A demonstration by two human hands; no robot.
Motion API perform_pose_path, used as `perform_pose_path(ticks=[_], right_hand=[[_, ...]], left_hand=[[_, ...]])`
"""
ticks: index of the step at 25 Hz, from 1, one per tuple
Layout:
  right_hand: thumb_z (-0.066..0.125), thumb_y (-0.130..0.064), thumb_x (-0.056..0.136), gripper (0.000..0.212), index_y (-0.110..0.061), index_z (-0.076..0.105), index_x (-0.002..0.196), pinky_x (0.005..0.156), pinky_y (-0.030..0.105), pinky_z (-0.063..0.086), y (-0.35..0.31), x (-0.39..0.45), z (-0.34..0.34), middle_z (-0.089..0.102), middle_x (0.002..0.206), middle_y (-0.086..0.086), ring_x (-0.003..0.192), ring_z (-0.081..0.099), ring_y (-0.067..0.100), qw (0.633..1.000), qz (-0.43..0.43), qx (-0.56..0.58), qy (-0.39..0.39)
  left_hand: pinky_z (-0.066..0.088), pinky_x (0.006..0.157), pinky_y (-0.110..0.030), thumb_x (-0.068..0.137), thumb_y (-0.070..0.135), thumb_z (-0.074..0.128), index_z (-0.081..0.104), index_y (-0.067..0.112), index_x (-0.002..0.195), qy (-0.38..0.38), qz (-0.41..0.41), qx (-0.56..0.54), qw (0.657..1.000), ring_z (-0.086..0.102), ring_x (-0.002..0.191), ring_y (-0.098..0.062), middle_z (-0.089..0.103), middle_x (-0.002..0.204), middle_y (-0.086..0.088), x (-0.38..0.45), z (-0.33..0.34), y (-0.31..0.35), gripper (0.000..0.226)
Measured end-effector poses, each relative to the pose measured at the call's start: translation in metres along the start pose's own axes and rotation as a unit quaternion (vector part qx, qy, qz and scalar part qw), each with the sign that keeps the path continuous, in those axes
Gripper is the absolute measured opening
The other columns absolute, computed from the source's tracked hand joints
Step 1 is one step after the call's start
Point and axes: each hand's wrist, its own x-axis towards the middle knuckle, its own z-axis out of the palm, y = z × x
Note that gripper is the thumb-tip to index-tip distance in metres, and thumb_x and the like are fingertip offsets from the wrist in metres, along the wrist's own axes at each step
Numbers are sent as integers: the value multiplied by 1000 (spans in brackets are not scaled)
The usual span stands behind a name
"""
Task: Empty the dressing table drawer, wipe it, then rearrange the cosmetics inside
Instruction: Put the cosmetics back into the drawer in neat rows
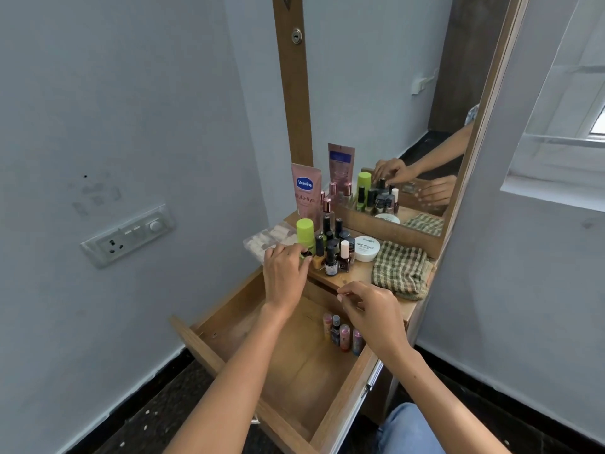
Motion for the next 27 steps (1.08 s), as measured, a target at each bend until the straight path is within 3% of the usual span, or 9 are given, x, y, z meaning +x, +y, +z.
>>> perform_pose_path(ticks=[6,12,18,27], right_hand=[[70,-17,83,11,-21,73,93,70,32,58,-1,5,3,73,82,-7,77,67,8,999,28,27,-8],[68,-16,84,10,-21,74,90,72,27,55,4,7,6,73,83,-7,79,67,6,996,62,18,-55],[67,-15,84,11,-19,73,92,71,30,57,12,5,7,74,85,-4,80,68,8,994,73,13,-82],[66,-14,84,10,-18,73,90,72,33,56,4,5,10,73,86,-5,80,67,10,994,70,8,-86]], left_hand=[[39,78,-30,80,23,74,71,16,103,34,-38,-37,998,61,88,-14,72,94,4,-26,-16,-8,24],[41,75,-31,76,31,77,75,27,96,-154,-65,-94,981,52,75,-7,73,88,7,-55,-7,-18,20],[48,77,-32,69,28,82,76,30,82,-211,-134,-129,959,61,80,-8,73,84,13,-70,18,-18,15],[45,66,-24,66,26,84,76,27,77,-220,-165,-158,949,61,67,-8,72,76,13,-74,23,-13,14]])
